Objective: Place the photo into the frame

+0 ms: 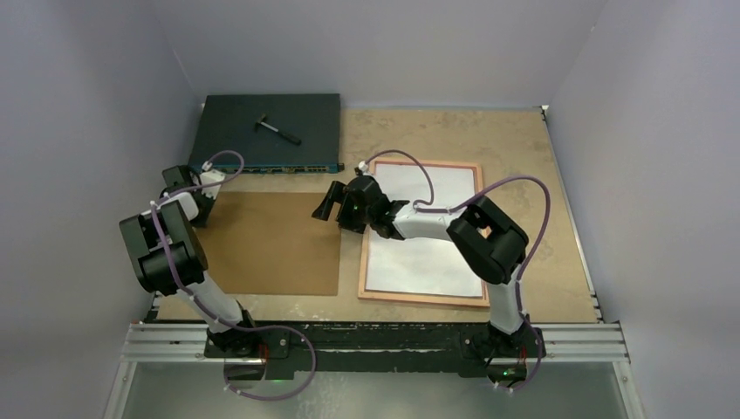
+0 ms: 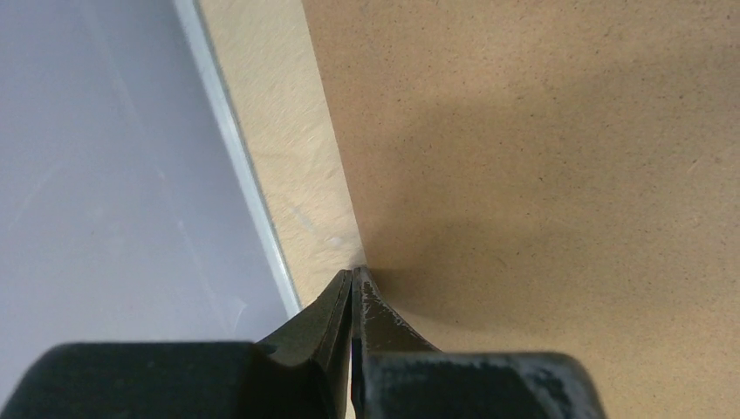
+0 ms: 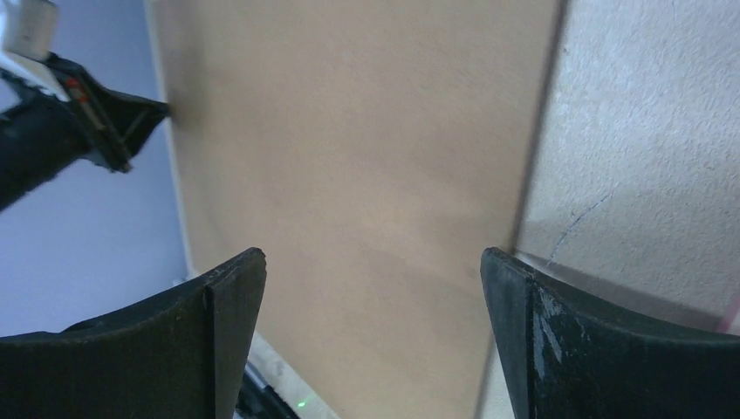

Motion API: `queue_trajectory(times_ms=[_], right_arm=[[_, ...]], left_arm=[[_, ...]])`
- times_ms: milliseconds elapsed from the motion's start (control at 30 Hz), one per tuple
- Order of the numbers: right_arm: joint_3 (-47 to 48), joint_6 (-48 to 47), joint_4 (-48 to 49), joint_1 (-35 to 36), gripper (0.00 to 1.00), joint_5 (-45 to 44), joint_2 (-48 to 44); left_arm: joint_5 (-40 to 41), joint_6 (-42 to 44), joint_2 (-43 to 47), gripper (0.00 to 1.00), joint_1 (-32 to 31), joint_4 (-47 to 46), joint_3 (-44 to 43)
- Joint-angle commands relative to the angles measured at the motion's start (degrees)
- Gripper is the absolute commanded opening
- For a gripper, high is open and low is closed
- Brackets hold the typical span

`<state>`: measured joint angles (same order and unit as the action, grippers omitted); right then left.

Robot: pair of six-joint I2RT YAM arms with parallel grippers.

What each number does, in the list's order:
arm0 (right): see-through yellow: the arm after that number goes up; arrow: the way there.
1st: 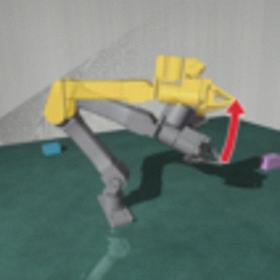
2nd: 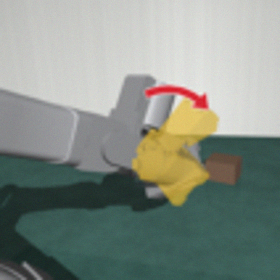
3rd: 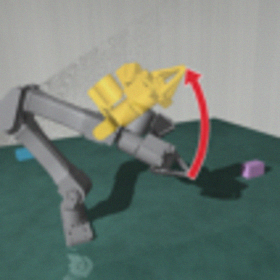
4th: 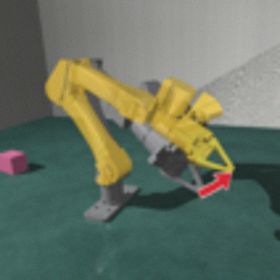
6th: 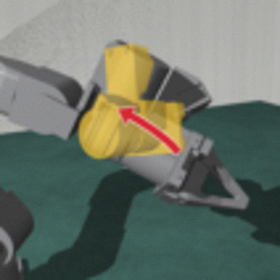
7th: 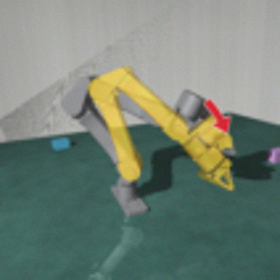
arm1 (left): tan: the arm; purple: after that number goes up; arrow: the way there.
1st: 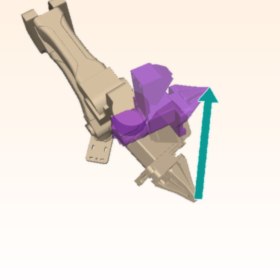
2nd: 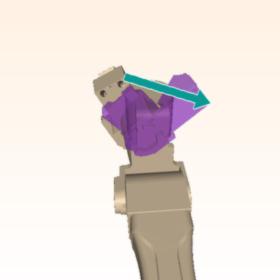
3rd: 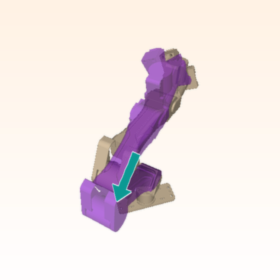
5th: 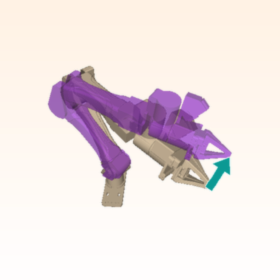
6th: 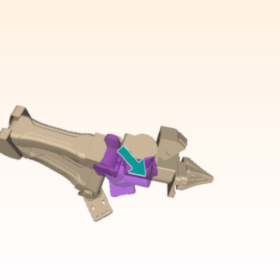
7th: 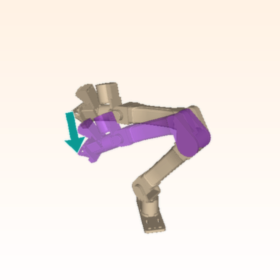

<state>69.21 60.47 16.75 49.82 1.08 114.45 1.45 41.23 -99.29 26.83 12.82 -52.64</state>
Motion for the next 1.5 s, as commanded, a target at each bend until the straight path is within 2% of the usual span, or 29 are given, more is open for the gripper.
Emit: queue_trajectory(times_ms=[0, 167, 300, 333, 400, 467, 533, 767, 1100, 1300, 1467], right_arm=[[-1.3, 2.8, 6.2, -0.6, 0.94, 4.1, -5.0], [-1.4, 3.3, 7.9, -0.8, 0.93, 4.9, -6.0], [-0.7, 1.7, 5.5, -0.9, 0.90, 3.7, -6.9], [0.4, 1.3, 2.7, -0.9, 0.88, 1.4, -7.0], [6.1, -2.3, -9.9, 0.0, 0.86, -5.1, -5.8], [11.9, -4.0, -21.9, 2.1, 0.90, -13.4, -4.2], [14.2, -4.1, -27.5, 3.5, 0.94, -19.2, -3.4], [9.8, -2.5, -28.5, 3.8, 0.96, -19.9, -3.5], [5.2, -1.3, -27.2, 3.8, 0.97, -19.1, -3.5], [8.0, -1.3, -32.4, 4.3, 0.98, -23.1, -1.2], [11.2, -1.0, -33.1, 4.8, 0.99, -22.6, 2.5]], left_arm=[[-12.1, -1.9, -4.3, 0.00, -4.4, 15.4, 5.0], [-12.2, -2.0, -3.7, 0.00, -6.7, 17.0, 4.4], [-10.3, -1.7, -3.4, 0.00, -6.9, 16.4, 4.6], [-9.1, -1.8, -3.3, 0.00, -6.9, 15.7, 4.7], [-7.7, -2.1, -3.3, 0.00, -6.1, 14.8, 4.4], [-7.7, -2.3, -3.6, 0.00, -4.4, 14.9, 2.9], [-7.8, -2.4, -3.6, 0.00, -2.8, 15.4, 1.3], [-9.0, -1.1, -1.8, 0.00, -0.4, 18.9, -2.9], [-8.4, -0.3, -4.1, 0.00, 0.4, 20.3, -2.3], [-7.9, -0.5, -5.1, 0.00, 0.4, 20.3, -1.8], [-8.2, -0.7, -5.6, 0.00, 0.3, 20.4, -1.2]])
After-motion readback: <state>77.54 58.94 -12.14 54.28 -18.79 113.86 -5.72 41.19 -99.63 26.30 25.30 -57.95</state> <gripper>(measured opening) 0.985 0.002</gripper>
